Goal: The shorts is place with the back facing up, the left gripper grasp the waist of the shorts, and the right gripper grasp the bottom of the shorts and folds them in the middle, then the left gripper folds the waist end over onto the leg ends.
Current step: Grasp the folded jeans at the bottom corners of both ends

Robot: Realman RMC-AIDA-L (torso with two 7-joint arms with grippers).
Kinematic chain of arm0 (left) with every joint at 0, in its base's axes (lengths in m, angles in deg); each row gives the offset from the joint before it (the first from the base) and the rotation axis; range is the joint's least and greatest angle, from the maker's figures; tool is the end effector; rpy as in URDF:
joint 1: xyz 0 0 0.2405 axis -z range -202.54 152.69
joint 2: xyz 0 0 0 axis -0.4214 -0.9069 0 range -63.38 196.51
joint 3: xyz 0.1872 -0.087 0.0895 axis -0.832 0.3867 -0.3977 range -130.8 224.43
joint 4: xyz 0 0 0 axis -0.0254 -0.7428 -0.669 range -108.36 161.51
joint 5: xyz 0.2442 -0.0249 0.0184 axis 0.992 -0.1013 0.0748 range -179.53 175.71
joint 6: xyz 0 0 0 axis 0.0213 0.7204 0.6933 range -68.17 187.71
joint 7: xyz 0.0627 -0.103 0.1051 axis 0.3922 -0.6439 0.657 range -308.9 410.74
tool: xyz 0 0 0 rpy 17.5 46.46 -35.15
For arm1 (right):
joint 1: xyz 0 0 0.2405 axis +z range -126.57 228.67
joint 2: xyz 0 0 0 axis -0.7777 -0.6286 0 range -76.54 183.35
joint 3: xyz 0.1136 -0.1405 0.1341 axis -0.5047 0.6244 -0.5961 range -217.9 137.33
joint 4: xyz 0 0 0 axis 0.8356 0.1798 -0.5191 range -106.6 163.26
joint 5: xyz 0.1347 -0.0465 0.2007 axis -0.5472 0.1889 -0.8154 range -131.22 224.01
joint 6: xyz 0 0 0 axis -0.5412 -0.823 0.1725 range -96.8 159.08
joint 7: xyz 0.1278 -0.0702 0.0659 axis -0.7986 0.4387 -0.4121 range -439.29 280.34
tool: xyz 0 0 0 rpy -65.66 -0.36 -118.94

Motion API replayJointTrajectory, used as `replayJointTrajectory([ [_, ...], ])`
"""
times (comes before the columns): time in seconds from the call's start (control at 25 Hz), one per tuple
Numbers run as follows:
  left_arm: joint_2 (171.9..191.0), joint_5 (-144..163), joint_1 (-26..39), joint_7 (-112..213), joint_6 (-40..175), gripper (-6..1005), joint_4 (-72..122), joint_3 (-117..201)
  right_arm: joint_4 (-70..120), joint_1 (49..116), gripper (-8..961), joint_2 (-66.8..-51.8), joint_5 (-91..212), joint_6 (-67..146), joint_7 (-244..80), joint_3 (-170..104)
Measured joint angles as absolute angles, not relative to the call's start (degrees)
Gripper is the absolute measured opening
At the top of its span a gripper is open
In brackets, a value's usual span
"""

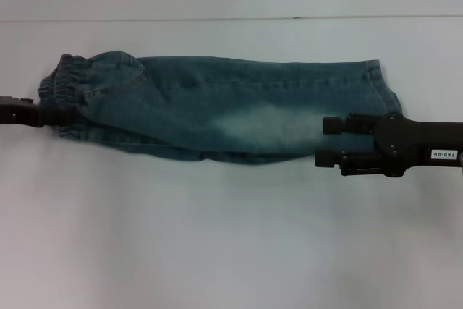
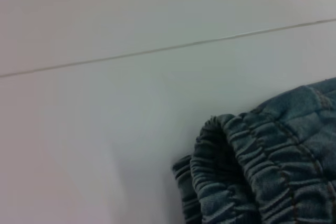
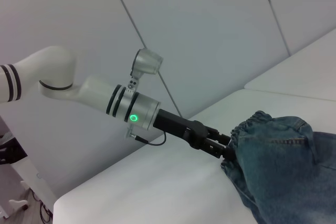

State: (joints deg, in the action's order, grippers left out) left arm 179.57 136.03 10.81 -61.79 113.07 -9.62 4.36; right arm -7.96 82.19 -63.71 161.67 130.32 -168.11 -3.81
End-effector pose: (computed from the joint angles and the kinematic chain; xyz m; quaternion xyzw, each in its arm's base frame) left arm -0.3408 0.4272 0.0543 -0.8310 -0.4272 -0.0044 0.3563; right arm 0.2453 0.3354 0.0176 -0.9187 0.2741 0.2803 0.0480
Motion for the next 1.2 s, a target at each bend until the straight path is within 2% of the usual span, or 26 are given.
replayJointTrajectory([
  [0.72, 180.52, 135.72, 10.63, -60.84, 115.18, 932, -11.11, 4.01, -6.94, 82.42, 900, -63.75, 161.64, 129.04, -167.7, -4.05],
  [0.92, 181.91, 135.86, 9.25, -59.52, 116.63, 772, -14.26, 3.95, -6.47, 82.37, 900, -63.72, 161.57, 128.85, -167.58, -4.35],
  [1.2, 182.19, 135.69, 9.11, -59.34, 116.8, 624, -14.55, 4.33, -6.38, 82.41, 899, -63.75, 161.65, 128.42, -167.69, -4.3],
])
